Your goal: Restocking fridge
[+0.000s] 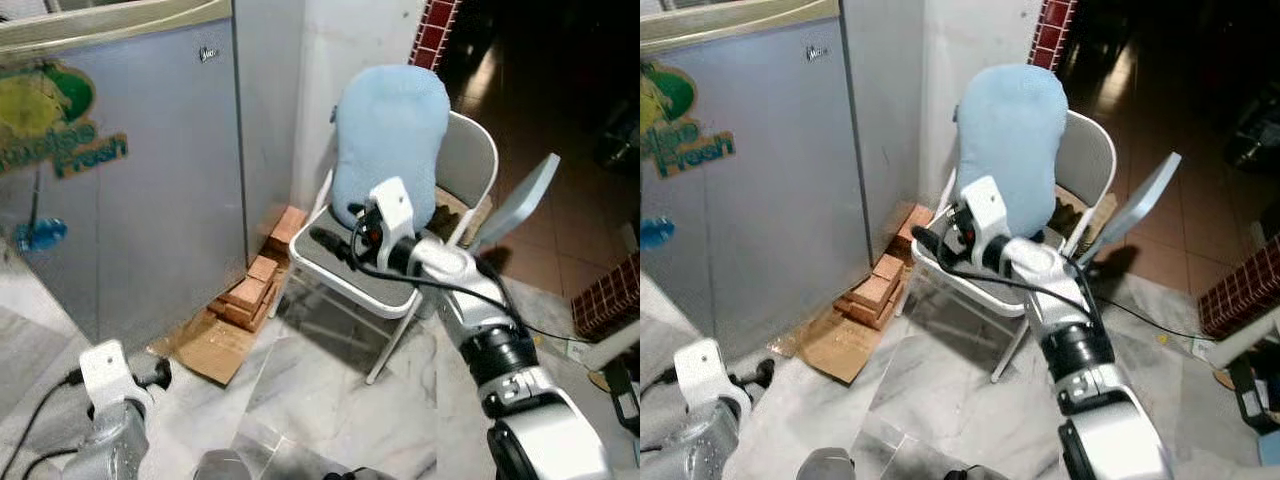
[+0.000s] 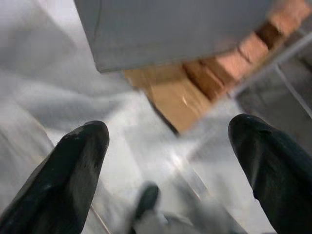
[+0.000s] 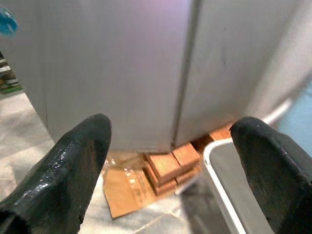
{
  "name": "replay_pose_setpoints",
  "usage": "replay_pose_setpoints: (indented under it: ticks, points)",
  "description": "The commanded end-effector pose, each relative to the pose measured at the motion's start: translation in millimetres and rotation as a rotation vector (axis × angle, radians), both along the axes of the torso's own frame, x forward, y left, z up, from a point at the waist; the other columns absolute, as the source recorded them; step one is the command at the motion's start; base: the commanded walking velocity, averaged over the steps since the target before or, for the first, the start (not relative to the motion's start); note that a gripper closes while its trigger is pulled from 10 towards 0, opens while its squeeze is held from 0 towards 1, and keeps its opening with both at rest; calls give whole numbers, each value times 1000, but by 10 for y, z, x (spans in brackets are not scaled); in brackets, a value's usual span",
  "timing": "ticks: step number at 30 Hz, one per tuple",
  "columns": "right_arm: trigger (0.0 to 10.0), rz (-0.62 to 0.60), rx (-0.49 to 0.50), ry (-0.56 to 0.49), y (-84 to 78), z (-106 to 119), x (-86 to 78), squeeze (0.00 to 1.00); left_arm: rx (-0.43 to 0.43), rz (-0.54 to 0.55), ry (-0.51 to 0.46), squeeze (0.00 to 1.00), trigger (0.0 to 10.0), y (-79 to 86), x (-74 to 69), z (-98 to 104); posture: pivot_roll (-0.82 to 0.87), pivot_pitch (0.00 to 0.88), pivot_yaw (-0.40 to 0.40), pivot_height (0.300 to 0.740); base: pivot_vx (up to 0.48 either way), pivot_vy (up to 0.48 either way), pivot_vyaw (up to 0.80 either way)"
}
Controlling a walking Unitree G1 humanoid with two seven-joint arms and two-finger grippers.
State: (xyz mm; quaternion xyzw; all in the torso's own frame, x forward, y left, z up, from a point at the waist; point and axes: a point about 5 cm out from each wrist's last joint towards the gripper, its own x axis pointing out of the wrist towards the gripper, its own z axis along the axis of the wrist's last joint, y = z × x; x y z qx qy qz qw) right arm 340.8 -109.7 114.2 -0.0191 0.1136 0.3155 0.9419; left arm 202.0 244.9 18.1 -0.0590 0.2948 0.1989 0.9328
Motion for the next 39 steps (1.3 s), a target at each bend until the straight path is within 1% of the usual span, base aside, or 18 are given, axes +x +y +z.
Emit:
replay_pose_setpoints:
  ticks: [1, 4, 6, 8, 9, 11, 13, 16, 19, 22, 25, 27, 28, 29, 31, 34, 35, 39]
  points:
    - [10000, -107, 25, -57, -104, 115, 62, 0, 63, -53, -94, 0, 10000, -25, 161, 195, 111, 0, -83, 740, 0, 480, 0]
    - [10000, -181, 26, -79, -200, 107, 29, 0, 79, -98, -186, 0, 10000, -98, 311, 380, 90, 0, -70, 740, 0, 480, 0]
    - [10000, -223, 26, -92, -248, 100, 21, 0, 90, -125, -222, 0, 10000, -141, 368, 459, 85, 0, -61, 740, 0, 480, 0]
    - [10000, -262, 25, -101, -305, 89, 11, 0, 112, -147, -229, 0, 10000, -173, 395, 492, 82, 0, -57, 740, 0, 480, 0]
    - [10000, -279, 32, -94, -336, 74, -1, 0, 104, -155, -233, 0, 10000, -197, 410, 503, 79, 0, -58, 740, 0, 480, 0]
    - [10000, -344, -21, -72, -424, -17, -33, 0, 99, -191, -273, 0, 10000, -291, 465, 559, 70, 0, -53, 740, 0, 480, 0]
    - [10000, -349, -21, -46, -436, -65, -54, 0, 90, -213, -295, 0, 10000, -358, 494, 603, 61, 0, -47, 740, 0, 480, 0]
    - [10000, -339, 11, -45, -426, -72, -86, 0, 97, -239, -308, 0, 10000, -420, 506, 627, 59, 0, -46, 740, 0, 480, 0]
    - [10000, -344, 47, -53, -422, -66, -126, 0, 105, -273, -358, 0, 10000, -515, 527, 721, 63, 0, -48, 740, 0, 480, 0]
    - [10000, -358, 38, -58, -421, -84, -162, 0, 99, -286, -398, 0, 10000, -564, 535, 793, 70, 0, -50, 740, 0, 480, 0]
    - [10000, -359, 46, -58, -370, -103, -196, 0, 36, -289, -424, 0, 10000, -605, 532, 818, 70, 0, -49, 740, 0, 480, 0]
    - [10000, -390, 30, -87, -365, -89, -209, 0, 22, -301, -422, 0, 10000, -625, 520, 802, 69, 0, -51, 740, 0, 480, 0]
    - [10000, -369, 46, -128, -353, -58, -221, 0, 1, -313, -424, 0, 10000, -658, 516, 784, 67, 0, -51, 740, 0, 480, 0]
    - [10000, -369, 46, -128, -353, -58, -221, 0, 1, -313, -424, 0, 10000, -658, 516, 784, 67, 0, -51, 740, 0, 480, 0]
    - [10000, -379, 83, -144, -385, -15, -254, 0, -2, -335, -430, 0, 10000, -717, 512, 779, 60, 0, -47, 740, 0, 480, 0]
    - [10000, -400, 83, -181, -444, 22, -278, 0, -18, -343, -440, 0, 10000, -773, 520, 788, 50, 0, -47, 740, 0, 480, 0]
    - [10000, -409, 132, -164, -464, 27, -299, 0, -34, -357, -448, 0, 10000, -805, 525, 798, 49, 0, -47, 740, 0, 480, 0]
    - [10000, -467, 117, -160, -557, -11, -350, 0, -37, -385, -465, 0, 10000, -872, 553, 828, 40, 0, -48, 740, 0, 480, 0]
